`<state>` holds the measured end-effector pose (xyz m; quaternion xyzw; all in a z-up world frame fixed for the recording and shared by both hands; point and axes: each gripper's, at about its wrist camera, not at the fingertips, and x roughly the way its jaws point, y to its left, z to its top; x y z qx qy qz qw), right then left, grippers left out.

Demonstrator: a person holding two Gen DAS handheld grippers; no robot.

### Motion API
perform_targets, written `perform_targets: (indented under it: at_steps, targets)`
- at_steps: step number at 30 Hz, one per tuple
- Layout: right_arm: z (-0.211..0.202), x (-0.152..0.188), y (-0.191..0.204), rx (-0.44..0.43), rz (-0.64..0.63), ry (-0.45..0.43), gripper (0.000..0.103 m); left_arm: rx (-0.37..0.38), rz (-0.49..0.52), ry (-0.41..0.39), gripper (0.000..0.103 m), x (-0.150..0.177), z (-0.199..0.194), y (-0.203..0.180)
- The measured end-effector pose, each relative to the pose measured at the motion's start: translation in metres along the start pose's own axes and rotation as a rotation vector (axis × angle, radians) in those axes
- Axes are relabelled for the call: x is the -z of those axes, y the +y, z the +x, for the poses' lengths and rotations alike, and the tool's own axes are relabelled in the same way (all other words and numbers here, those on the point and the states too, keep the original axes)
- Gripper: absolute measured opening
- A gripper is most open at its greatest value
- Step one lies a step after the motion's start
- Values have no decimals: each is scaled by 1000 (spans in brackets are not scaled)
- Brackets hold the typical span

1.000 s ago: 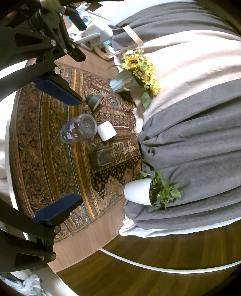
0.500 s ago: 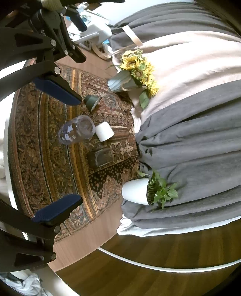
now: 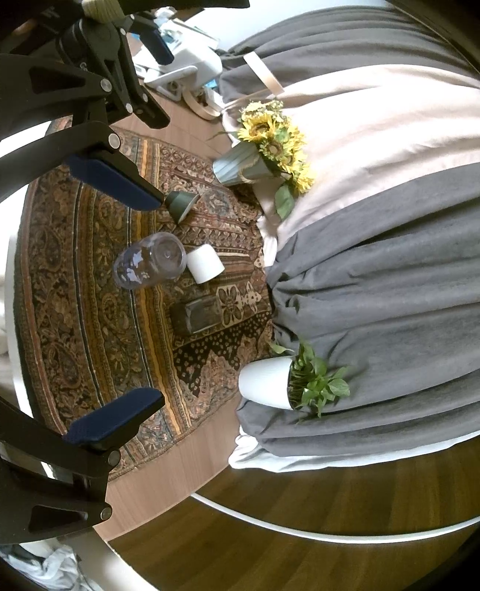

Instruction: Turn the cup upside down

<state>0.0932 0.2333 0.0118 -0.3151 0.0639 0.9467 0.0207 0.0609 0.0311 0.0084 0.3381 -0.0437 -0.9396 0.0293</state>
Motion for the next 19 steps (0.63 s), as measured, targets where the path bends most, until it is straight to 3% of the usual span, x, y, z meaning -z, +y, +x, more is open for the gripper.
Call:
perform_targets:
  at_steps: [19]
  targets:
    - [-4,-3,2,3,-1,-6,97,7,5,-16,103,0,-2,-1]
